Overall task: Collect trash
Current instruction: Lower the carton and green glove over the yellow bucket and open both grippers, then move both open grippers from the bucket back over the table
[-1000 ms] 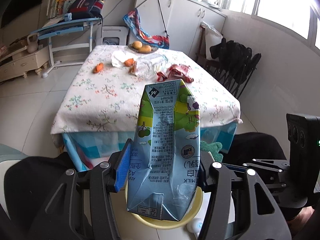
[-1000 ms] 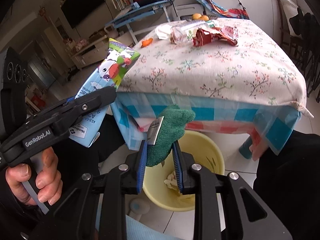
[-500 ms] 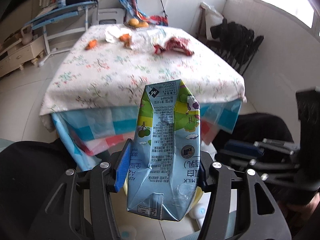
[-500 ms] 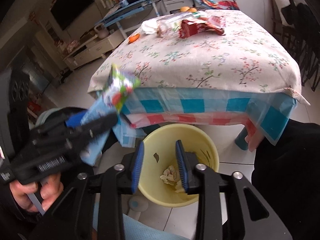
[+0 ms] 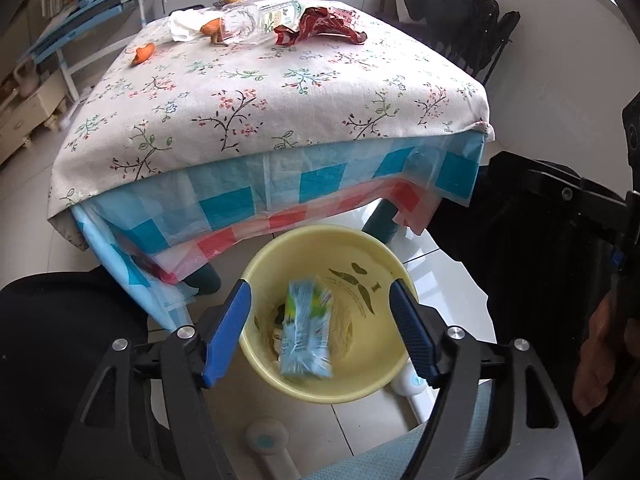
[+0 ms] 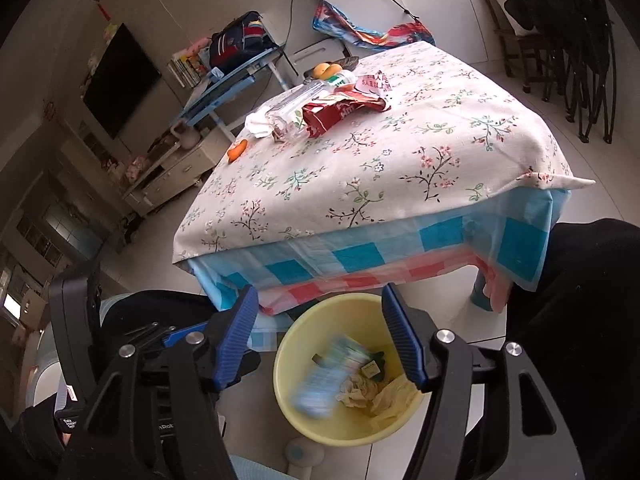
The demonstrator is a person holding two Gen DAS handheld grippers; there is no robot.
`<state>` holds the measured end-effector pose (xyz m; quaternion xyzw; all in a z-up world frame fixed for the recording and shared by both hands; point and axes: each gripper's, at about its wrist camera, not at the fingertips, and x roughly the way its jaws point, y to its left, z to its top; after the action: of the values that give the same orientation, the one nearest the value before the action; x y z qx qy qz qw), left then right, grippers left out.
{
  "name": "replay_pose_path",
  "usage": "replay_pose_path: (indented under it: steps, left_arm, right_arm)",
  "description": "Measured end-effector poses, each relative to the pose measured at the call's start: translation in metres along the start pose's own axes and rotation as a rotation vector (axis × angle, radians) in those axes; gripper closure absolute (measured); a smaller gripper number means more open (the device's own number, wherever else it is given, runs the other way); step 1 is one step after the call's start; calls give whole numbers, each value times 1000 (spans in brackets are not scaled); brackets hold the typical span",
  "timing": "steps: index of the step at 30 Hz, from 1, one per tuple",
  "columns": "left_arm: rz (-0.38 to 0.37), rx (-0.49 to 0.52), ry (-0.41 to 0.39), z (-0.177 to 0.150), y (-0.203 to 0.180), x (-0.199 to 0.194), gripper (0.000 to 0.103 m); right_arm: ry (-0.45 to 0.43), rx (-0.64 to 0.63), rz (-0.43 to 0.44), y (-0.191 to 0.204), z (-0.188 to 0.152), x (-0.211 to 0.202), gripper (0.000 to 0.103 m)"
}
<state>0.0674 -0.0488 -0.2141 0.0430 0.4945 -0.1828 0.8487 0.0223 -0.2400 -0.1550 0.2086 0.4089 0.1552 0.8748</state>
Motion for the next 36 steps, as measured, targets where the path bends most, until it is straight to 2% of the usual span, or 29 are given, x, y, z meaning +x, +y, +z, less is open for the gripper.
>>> replay_pose_path:
  steps: [5, 22, 36]
  left_arm:
    - [30, -4, -37, 3, 2, -6, 32]
    - [234, -80, -290, 12, 23, -48, 22]
    - [279, -98, -337, 12, 26, -53, 19]
  right_arm:
    - [-8, -15, -1, 3, 0, 1, 38]
    - [-56, -96, -23, 14, -4, 2, 34]
    - [-65, -129, -37, 19, -6, 4, 31]
